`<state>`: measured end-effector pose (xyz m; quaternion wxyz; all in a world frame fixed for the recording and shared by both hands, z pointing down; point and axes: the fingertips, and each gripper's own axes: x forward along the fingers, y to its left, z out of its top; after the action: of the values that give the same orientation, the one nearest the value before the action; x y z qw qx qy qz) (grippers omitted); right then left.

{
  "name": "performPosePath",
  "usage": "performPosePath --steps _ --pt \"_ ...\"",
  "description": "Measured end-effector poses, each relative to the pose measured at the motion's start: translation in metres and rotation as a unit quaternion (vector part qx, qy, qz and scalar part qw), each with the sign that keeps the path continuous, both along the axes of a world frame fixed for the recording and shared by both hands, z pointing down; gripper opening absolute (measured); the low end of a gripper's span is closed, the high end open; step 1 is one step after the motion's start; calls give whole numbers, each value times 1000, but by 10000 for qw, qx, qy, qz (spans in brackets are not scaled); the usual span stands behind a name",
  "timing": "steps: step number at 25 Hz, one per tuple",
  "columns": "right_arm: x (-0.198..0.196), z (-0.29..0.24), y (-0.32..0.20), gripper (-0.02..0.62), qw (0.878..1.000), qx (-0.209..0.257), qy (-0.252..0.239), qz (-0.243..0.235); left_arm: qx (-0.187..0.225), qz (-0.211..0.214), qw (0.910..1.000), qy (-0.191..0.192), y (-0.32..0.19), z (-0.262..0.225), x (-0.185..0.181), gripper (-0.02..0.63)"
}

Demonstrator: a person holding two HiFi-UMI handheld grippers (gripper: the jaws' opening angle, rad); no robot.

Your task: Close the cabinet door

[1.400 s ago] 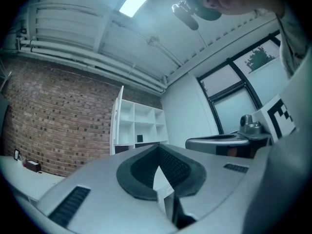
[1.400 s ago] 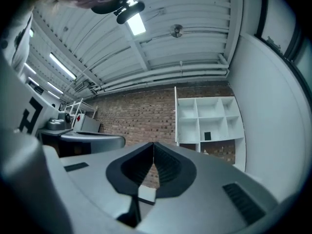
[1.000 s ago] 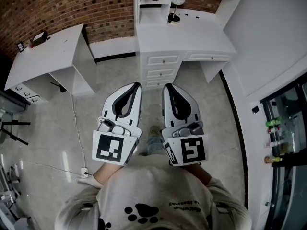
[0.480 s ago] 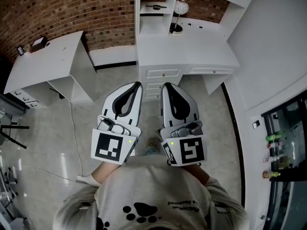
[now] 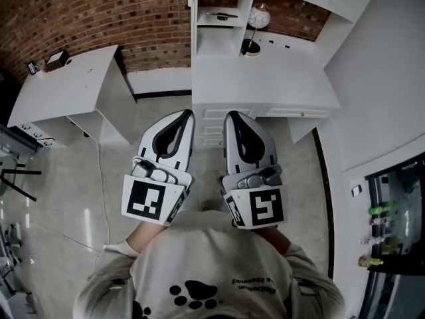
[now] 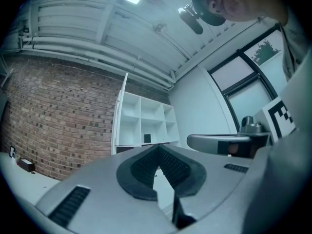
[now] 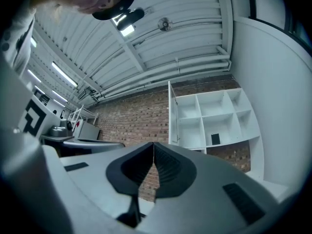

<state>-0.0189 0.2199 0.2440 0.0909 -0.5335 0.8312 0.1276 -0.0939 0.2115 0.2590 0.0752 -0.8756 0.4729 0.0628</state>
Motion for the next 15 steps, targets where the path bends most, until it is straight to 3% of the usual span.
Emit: performPosePath --steps 15 --pt "16 7 -53 20 9997 -58 16 -254 27 -196 9998 30 -50 4 18 8"
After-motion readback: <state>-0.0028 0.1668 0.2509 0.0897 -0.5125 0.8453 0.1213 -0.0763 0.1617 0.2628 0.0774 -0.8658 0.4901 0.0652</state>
